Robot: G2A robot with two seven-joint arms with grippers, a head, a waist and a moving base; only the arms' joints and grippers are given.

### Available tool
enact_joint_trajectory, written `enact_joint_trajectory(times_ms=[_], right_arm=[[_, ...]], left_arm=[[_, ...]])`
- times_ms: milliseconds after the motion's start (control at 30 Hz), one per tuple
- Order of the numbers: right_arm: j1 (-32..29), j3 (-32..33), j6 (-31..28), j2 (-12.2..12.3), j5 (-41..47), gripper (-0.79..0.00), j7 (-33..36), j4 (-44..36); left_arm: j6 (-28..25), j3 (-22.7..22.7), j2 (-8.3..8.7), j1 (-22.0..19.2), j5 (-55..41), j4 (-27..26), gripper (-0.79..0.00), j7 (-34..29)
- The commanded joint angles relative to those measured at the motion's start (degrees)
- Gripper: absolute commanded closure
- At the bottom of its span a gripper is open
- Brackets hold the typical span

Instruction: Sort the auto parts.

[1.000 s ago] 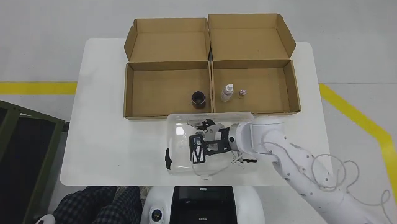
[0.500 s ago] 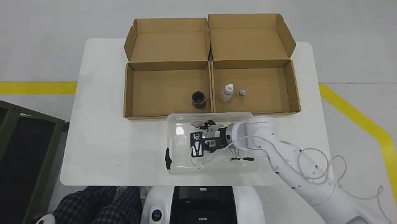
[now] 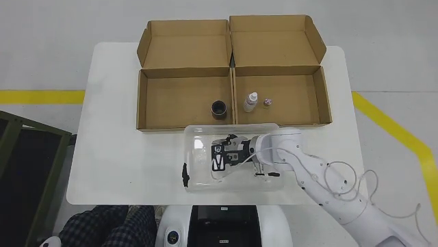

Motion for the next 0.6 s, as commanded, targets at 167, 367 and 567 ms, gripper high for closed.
enact_joint_trajectory(times_ms=[167, 367, 567], right_arm=[[-0.3, 0.3, -0.8, 0.1, -0.1, 0.000, -0.7, -1.0], [-1.3, 1.8, -2.1, 0.6, 0.4, 0.000, -1.8, -4.0], [-2.7, 4.3, -3.3, 1.3, 1.9, 0.000, -2.9, -8.1]], left_arm=[[0.0, 0.0, 0.00, 0.0, 0.0, 0.0, -0.785, 0.0], [0.0, 0.0, 0.00, 0.0, 0.0, 0.0, -0.785, 0.0], [0.0, 0.0, 0.00, 0.0, 0.0, 0.0, -0.785, 0.0]])
